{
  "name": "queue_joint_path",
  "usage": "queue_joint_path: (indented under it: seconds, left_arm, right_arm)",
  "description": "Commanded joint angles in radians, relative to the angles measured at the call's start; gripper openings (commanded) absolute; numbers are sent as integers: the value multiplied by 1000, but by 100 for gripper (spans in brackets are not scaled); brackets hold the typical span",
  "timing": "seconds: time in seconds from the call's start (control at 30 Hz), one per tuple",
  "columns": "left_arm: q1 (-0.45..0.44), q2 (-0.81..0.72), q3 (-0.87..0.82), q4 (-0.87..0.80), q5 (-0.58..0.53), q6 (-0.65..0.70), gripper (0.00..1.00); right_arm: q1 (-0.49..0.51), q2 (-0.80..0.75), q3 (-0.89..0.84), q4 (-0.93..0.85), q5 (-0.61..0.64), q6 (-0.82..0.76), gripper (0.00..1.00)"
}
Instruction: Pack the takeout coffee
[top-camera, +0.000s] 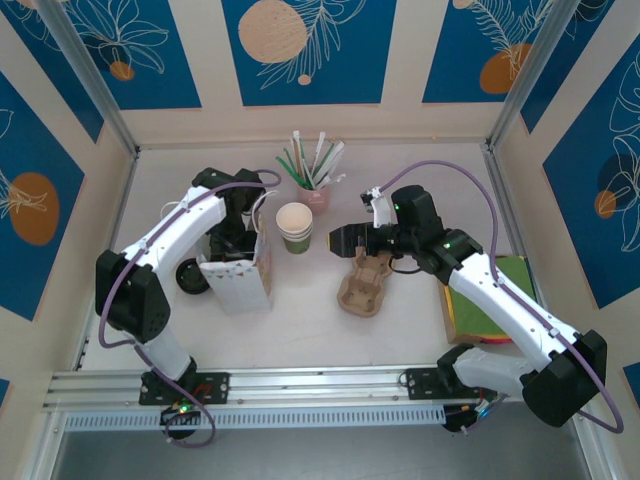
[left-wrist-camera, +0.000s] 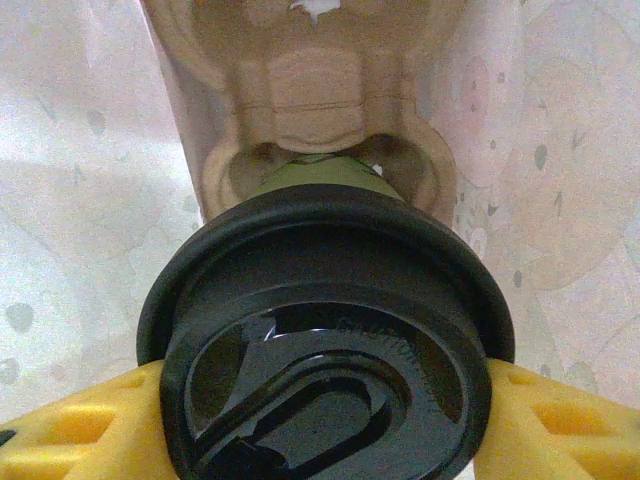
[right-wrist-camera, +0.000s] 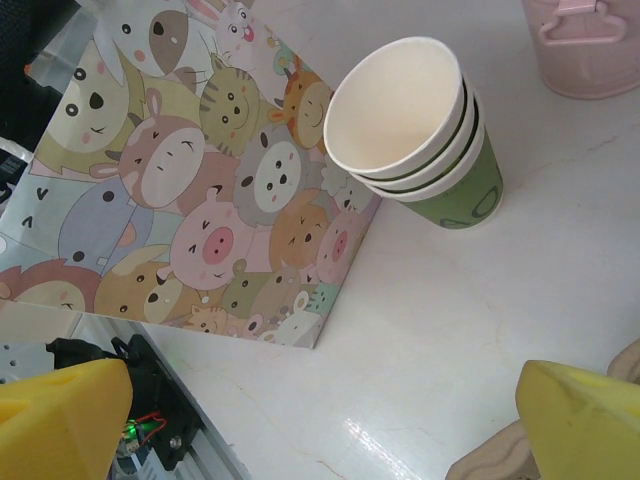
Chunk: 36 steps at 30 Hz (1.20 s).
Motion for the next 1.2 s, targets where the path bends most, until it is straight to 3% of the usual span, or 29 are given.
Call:
queue_joint_path:
  seconds: [0.0, 1.17]
  left_arm:
    - [11, 6, -6, -4, -18, 20, 56]
    - [11, 29, -55, 46, -15, 21, 56]
  right_arm:
    - [-3, -15, -7, -16, -10, 8, 99]
    - [-4, -15, -8, -16, -19, 14, 99]
